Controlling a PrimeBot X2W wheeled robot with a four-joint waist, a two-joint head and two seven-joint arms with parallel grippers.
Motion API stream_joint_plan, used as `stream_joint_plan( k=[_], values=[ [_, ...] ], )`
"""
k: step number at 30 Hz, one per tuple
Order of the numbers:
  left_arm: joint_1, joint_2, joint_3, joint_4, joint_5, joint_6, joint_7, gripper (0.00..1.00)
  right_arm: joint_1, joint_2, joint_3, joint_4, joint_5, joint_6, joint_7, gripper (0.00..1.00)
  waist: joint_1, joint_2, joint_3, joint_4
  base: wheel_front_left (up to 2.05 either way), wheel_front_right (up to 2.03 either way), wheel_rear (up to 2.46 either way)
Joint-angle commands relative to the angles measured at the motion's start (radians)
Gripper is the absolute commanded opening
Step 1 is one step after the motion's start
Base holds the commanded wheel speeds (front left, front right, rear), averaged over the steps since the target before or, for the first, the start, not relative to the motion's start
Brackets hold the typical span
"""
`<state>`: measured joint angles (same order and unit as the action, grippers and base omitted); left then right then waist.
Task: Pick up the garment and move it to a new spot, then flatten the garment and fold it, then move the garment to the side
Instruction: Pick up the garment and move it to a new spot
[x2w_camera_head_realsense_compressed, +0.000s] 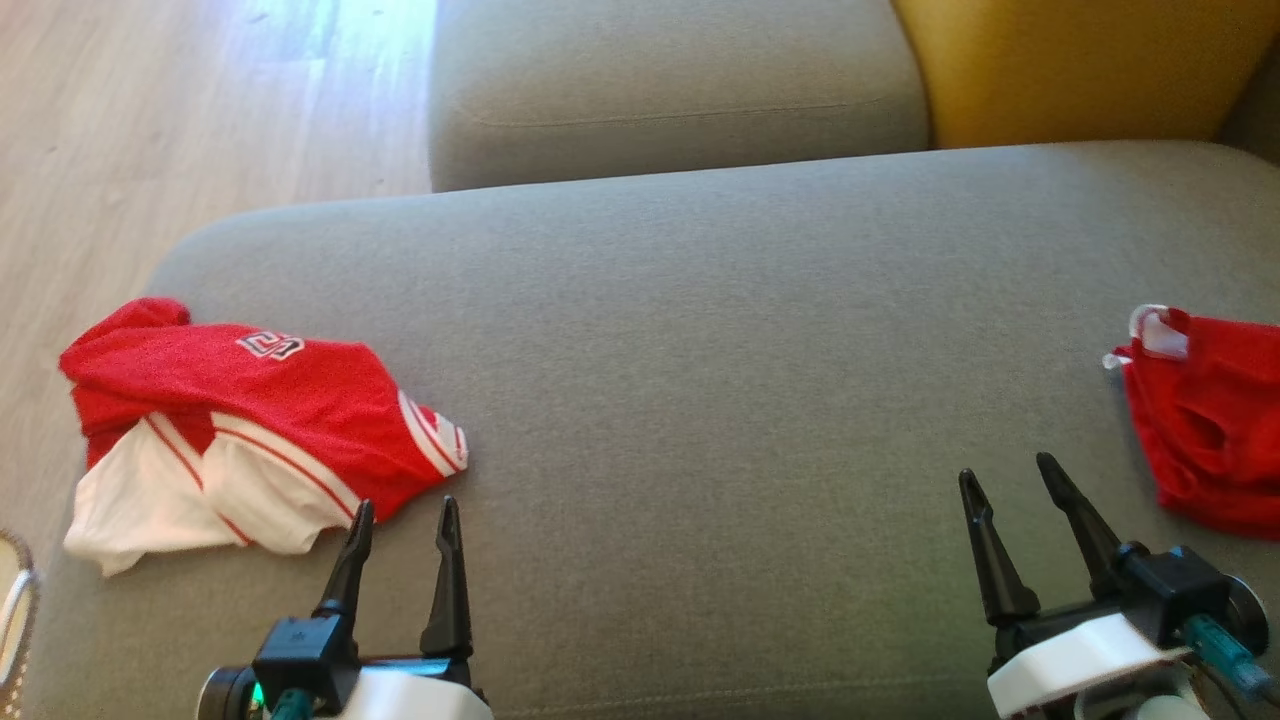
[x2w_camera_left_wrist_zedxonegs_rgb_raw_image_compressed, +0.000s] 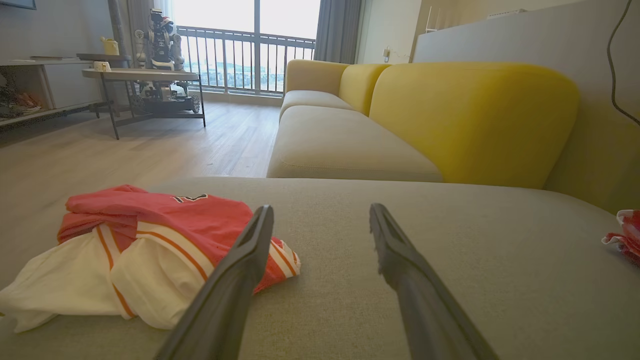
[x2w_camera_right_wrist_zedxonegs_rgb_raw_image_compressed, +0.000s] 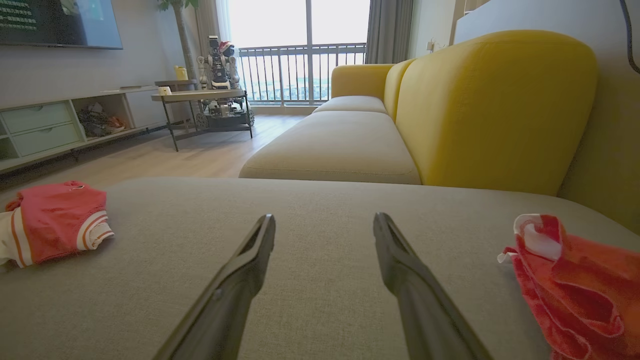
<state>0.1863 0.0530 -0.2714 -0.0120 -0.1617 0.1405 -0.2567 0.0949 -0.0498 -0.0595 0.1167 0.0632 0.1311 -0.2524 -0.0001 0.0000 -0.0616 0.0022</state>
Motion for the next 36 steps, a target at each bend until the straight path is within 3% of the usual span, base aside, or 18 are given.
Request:
stream_joint_plan(
  k=[1,6,14,19,27,32,36],
  values=[
    [-0.034,-0.003,0.038,-0.036,0.01,0.002,-0.005,1.0,-0.026,-0.001,0.026,-0.039,0.01,0.0,-0.009,1.0,0.0001,0.0,0.002,0.013,0.0,0.0,0.0],
    [-0.037,-0.003,0.039,-0.033,0.013,0.002,-0.005,1.0,-0.013,-0.001,0.032,-0.048,0.02,0.0,-0.009,1.0,0.0001,0.0,0.003,0.086,0.0,0.0,0.0],
    [-0.028,-0.003,0.043,-0.037,0.015,0.013,-0.005,1.0,0.001,-0.001,0.054,-0.049,0.035,0.0,-0.009,1.0,0.0001,0.0,0.006,0.267,0.0,0.0,0.0],
    [-0.019,-0.003,0.056,-0.038,0.01,0.015,-0.005,1.0,-0.002,-0.001,0.07,-0.042,0.042,0.0,-0.009,1.0,0.0001,0.0,0.012,0.336,0.0,0.0,0.0],
    [-0.052,-0.003,0.087,-0.026,-0.081,0.038,-0.005,1.0,-0.008,-0.001,0.072,-0.033,0.029,0.0,-0.009,1.0,0.0001,0.0,0.038,0.351,0.0,0.0,0.0],
    [-0.218,-0.003,0.15,0.024,-0.157,0.032,-0.005,1.0,-0.035,-0.001,0.076,-0.038,0.006,0.0,-0.009,1.0,0.0001,0.0,0.094,0.322,0.0,0.0,0.0],
    [-0.407,0.027,0.176,0.163,-0.168,0.008,0.033,1.0,-0.069,-0.001,0.063,-0.045,-0.009,0.0,-0.009,1.0,0.0001,0.0,0.151,0.29,0.0,0.0,0.0]
  ],
)
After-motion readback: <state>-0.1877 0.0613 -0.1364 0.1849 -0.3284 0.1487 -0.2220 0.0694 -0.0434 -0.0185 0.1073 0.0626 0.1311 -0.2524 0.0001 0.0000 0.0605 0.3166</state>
